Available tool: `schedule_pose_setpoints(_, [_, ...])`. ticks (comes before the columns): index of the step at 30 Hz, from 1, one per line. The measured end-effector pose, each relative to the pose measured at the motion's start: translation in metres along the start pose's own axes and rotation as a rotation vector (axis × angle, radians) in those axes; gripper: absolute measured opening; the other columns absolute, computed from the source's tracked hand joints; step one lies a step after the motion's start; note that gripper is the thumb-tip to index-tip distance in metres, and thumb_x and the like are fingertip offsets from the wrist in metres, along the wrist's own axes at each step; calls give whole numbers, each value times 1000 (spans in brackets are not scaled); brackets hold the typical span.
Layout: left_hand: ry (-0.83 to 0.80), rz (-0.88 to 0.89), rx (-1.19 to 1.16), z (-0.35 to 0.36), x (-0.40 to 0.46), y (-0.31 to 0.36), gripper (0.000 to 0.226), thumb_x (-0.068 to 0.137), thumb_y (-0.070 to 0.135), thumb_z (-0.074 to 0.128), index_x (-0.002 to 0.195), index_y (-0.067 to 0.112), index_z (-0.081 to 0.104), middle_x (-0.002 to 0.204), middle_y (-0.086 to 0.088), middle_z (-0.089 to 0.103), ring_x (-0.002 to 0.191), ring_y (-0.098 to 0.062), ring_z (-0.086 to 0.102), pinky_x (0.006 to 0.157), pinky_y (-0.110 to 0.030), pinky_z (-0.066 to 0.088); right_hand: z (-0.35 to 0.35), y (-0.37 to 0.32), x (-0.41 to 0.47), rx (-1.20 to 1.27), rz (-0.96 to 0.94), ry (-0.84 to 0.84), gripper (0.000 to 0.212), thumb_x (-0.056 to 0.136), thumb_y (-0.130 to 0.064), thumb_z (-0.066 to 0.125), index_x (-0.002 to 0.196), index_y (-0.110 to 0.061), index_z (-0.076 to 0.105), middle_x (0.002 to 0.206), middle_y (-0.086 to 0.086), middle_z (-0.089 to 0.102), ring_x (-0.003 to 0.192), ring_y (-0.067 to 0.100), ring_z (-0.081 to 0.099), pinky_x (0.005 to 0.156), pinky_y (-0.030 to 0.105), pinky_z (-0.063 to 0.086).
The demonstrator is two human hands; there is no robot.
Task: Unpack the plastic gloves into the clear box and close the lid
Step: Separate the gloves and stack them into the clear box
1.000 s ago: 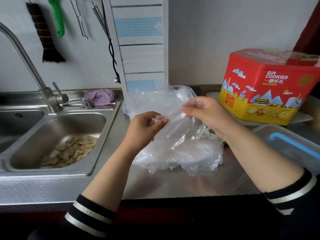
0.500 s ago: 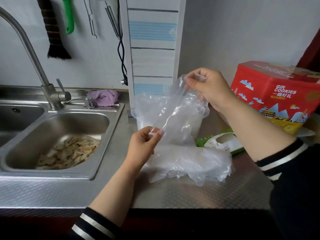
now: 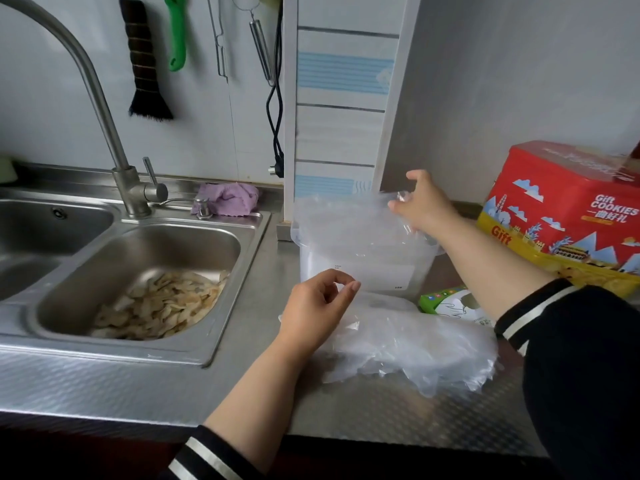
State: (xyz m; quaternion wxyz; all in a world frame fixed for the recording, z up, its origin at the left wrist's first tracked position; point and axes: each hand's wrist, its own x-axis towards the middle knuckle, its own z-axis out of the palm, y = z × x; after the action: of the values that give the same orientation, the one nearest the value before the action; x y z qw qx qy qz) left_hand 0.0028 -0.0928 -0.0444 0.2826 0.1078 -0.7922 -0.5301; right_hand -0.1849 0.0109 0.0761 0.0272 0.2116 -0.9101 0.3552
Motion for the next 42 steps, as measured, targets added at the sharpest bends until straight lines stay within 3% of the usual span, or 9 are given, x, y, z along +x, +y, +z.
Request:
schedule_pose_setpoints(11, [54, 165, 122, 2, -2, 0, 8, 93, 32, 56, 94, 32, 65, 65, 3, 57, 60, -15, 55, 61, -34, 48, 0, 8, -8, -712, -235, 81, 50, 84, -39, 66, 127, -22, 47, 131, 7, 40, 121, 30, 37, 96, 41, 31])
schedule_pose_setpoints(15, [48, 183, 86, 3, -4, 0, 13, 95, 26, 54, 98, 36, 61, 72, 11, 61, 69, -12, 60, 64, -24, 48, -10, 15, -16, -482, -378, 332, 15, 97, -33, 50, 104, -21, 56, 102, 3, 65, 98, 28, 54, 88, 37, 30])
schedule_pose_setpoints(20, [80, 322, 78, 5, -5, 1, 32, 94, 9, 49, 105, 38, 58, 84, 13, 61, 73, -8, 61, 73, -19, 48, -18, 27, -31, -103, -435, 396, 46, 89, 6, 42, 132, -11, 48, 120, 9, 58, 105, 24, 52, 93, 39, 44])
schedule_pose_setpoints(25, [170, 614, 157, 11, -13, 9, 27, 91, 0, 41, 105, 21, 52, 96, 9, 52, 66, -6, 54, 65, -25, 47, -18, 29, -85, 216, -774, 348, 23, 99, -31, 45, 106, -12, 57, 85, 4, 64, 70, 19, 60, 60, 37, 50])
schedule_pose_setpoints(29, [275, 754, 188, 13, -15, 9, 22, 88, -2, 41, 103, 13, 49, 100, 1, 49, 75, -16, 53, 59, -29, 44, -11, 29, -119, 57, -625, 35, 71, 88, -72, 26, 112, -16, 63, 97, -6, 69, 81, -6, 59, 69, 13, 47])
schedule_pose_setpoints(32, [327, 751, 147, 12, -14, 8, 21, 88, -3, 39, 103, 10, 47, 101, -2, 49, 80, -17, 53, 64, -23, 43, -15, 21, -125, 172, -458, -261, 78, 73, -73, 41, 131, -21, 51, 110, -7, 65, 98, -9, 53, 78, 3, 37])
schedule_pose_setpoints(35, [325, 735, 108, 13, -13, 10, 16, 93, 2, 39, 104, 11, 45, 101, -1, 48, 85, -15, 52, 73, -17, 42, -16, 11, -125, 227, -327, -348, 51, 71, -54, 67, 115, -31, 59, 106, -8, 64, 96, -6, 56, 77, 3, 40])
schedule_pose_setpoints(38, [335, 666, 44, 14, -12, 9, 9, 100, 21, 40, 108, 21, 45, 101, 6, 47, 81, -12, 53, 68, -26, 47, -17, 0, -120, 377, -264, -296, 12, 81, -25, 73, 90, -19, 68, 79, -8, 68, 62, 0, 59, 59, 11, 49])
schedule_pose_setpoints(42, [424, 525, -120, 13, -11, 12, 21, 95, 19, 51, 109, 32, 45, 96, 3, 49, 64, -18, 51, 61, -19, 42, -23, -6, -109, 357, -184, -180, 8, 87, -29, 68, 82, -23, 66, 57, -6, 55, 40, 0, 46, 37, 16, 37])
